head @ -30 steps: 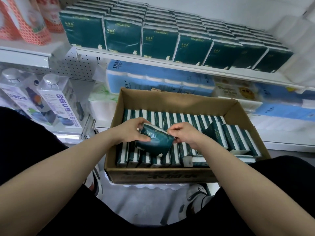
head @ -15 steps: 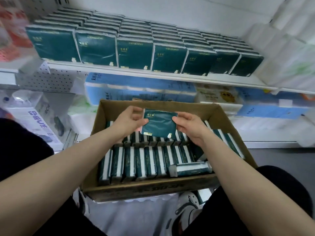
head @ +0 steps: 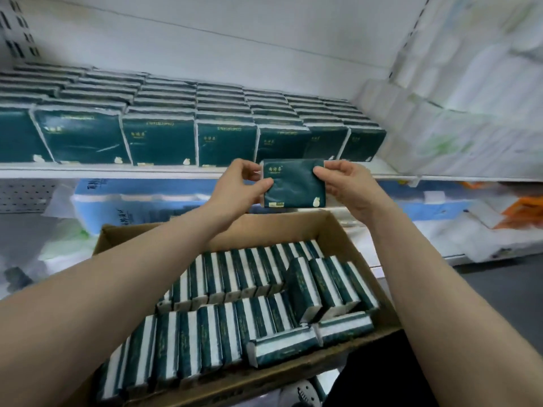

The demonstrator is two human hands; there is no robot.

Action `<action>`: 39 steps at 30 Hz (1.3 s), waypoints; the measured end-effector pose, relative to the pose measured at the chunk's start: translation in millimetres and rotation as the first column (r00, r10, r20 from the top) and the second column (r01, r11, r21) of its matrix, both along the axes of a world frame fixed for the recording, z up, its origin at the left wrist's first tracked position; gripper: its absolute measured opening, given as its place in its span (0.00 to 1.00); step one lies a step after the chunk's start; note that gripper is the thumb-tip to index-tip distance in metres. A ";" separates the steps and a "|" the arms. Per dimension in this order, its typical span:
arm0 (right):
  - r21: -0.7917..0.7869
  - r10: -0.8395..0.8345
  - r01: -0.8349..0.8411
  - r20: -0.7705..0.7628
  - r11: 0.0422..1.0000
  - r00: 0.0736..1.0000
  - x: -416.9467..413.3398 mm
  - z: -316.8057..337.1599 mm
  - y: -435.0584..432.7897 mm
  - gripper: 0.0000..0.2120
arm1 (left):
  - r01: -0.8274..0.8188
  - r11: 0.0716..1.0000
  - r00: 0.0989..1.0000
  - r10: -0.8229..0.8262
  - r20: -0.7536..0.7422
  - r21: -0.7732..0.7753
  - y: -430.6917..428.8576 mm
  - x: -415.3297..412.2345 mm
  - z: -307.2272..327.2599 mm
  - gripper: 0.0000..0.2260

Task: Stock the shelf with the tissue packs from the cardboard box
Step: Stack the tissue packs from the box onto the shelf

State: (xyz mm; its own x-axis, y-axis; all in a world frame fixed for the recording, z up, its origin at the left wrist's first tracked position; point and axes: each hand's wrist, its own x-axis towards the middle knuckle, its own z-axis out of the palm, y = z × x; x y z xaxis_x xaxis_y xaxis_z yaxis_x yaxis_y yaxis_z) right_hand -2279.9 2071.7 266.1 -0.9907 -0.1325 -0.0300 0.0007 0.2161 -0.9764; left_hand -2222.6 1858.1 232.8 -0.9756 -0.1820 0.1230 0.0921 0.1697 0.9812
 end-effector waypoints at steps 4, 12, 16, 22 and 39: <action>-0.032 -0.083 0.081 -0.059 0.996 0.995 -16.9 9.8 20.5 0.13 | 0.030 0.998 0.999 -0.033 -0.042 -0.063 21.8 -24.2 14.6 0.13; -0.040 -0.245 0.242 -0.227 0.969 0.943 -38.3 -7.0 44.1 0.14 | 0.090 0.961 0.991 -0.113 -0.078 -0.260 55.1 -48.5 7.1 0.25; -0.025 -0.283 0.290 -0.312 0.957 0.907 -48.6 -11.6 49.4 0.15 | 0.129 0.948 0.986 -0.154 -0.064 -0.290 73.0 -57.8 1.8 0.30; -0.074 -0.338 0.333 -0.333 0.940 0.880 -60.7 -20.7 52.5 0.19 | 0.154 0.950 0.982 -0.178 -0.068 -0.271 88.8 -76.4 2.0 0.31; -0.040 -0.305 0.307 -0.305 0.951 0.902 -71.4 -36.8 30.6 0.16 | 0.147 0.970 0.973 -0.177 -0.150 -0.193 96.3 -84.0 -20.6 0.32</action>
State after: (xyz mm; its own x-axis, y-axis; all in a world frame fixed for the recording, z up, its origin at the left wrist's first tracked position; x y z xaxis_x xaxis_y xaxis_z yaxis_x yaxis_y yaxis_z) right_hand -2351.3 2102.3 229.4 -0.9437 0.1775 0.2791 -0.2281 0.2617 -0.9378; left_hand -2306.7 1954.4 212.2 -0.9537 0.0163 0.3003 0.2903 0.3111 0.9050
